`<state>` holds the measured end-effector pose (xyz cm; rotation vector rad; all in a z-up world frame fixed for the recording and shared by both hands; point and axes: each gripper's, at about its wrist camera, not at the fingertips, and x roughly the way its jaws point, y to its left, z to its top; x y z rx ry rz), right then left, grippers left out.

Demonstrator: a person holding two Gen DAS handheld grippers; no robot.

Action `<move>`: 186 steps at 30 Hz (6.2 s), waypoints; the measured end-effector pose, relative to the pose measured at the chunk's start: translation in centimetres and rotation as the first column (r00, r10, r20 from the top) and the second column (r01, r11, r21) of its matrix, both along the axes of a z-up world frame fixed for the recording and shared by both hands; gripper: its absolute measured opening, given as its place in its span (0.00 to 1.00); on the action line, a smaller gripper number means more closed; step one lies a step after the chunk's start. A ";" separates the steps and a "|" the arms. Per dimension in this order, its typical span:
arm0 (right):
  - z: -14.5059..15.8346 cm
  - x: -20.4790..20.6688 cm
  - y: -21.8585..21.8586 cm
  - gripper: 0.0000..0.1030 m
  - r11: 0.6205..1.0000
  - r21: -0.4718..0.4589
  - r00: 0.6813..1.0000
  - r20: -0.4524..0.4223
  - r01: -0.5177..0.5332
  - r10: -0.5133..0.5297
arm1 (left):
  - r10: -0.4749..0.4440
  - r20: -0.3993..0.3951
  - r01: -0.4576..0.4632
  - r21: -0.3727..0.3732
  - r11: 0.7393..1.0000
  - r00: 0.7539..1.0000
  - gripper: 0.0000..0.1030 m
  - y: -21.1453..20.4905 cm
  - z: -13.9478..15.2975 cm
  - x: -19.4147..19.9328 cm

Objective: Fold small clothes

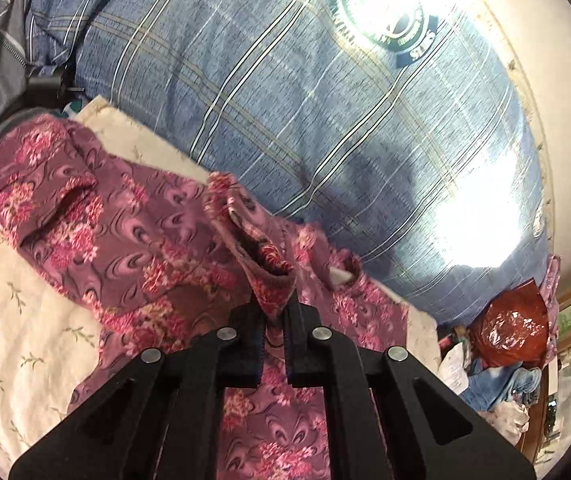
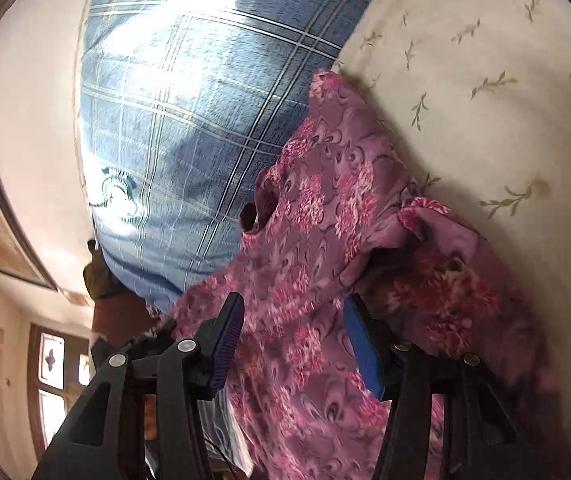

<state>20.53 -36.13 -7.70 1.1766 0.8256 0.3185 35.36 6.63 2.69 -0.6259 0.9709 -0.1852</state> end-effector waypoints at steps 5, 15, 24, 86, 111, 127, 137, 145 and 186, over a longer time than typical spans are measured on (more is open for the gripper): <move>-1.9 1.2 -1.6 0.36 0.980 0.036 0.979 -0.063 0.195 -0.192 | -0.006 -0.025 0.007 0.020 1.000 1.000 0.05 -0.3 -0.5 -0.1; -1.7 1.7 -5.3 0.04 0.973 -0.132 0.981 -0.029 0.188 -0.193 | -0.040 -0.199 0.067 0.127 0.990 0.979 0.08 -2.2 -8.0 1.0; 0.3 -1.9 -4.0 0.26 0.989 -0.130 0.996 -0.048 0.071 -0.078 | -0.032 -0.114 0.046 0.120 0.992 0.993 0.12 1.5 -3.7 -3.1; 1.1 4.3 10.6 0.73 0.783 -0.612 0.953 0.158 -0.111 0.258 | 0.015 -0.090 0.054 0.711 0.701 0.996 0.63 11.6 -5.6 3.1; 1.1 4.1 10.2 0.74 0.811 -0.575 0.950 0.178 -0.110 0.255 | 0.001 0.001 -0.001 0.556 0.831 1.000 0.05 13.1 -2.0 2.6; 2.7 3.5 8.0 0.73 0.800 -0.588 0.973 0.092 -0.120 0.214 | -0.302 0.131 0.261 0.264 0.929 0.944 0.06 -5.2 2.5 -0.2; 3.5 1.3 3.8 0.75 0.791 -0.609 0.989 0.065 -0.066 0.133 | -0.392 -0.099 0.404 0.217 0.889 0.915 0.13 -15.1 -5.7 0.5; 3.7 5.0 7.2 0.79 0.897 -0.414 0.976 0.078 -0.154 0.204 | -0.264 0.066 0.257 0.100 0.961 0.962 0.59 -3.8 -0.5 -3.9; 7.2 7.0 6.1 0.06 0.898 -0.437 0.967 0.199 -0.056 0.157 | -0.067 -0.081 0.060 -0.077 0.995 0.994 0.63 5.5 -8.3 -3.8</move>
